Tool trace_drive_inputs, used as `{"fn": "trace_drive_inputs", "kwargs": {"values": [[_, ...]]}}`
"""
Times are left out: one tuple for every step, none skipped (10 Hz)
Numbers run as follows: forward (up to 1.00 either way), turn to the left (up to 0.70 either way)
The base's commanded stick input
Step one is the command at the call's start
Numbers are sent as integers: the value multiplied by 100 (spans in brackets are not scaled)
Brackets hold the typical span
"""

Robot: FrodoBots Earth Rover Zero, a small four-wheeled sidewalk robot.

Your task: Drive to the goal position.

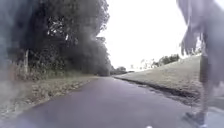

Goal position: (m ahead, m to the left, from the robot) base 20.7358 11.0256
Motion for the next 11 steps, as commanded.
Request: {"fn": "trace_drive_inputs", "kwargs": {"values": [[100,0],[100,0],[100,0],[100,0],[100,23],[100,0],[100,0],[100,0],[100,0],[100,0],[100,0]]}}
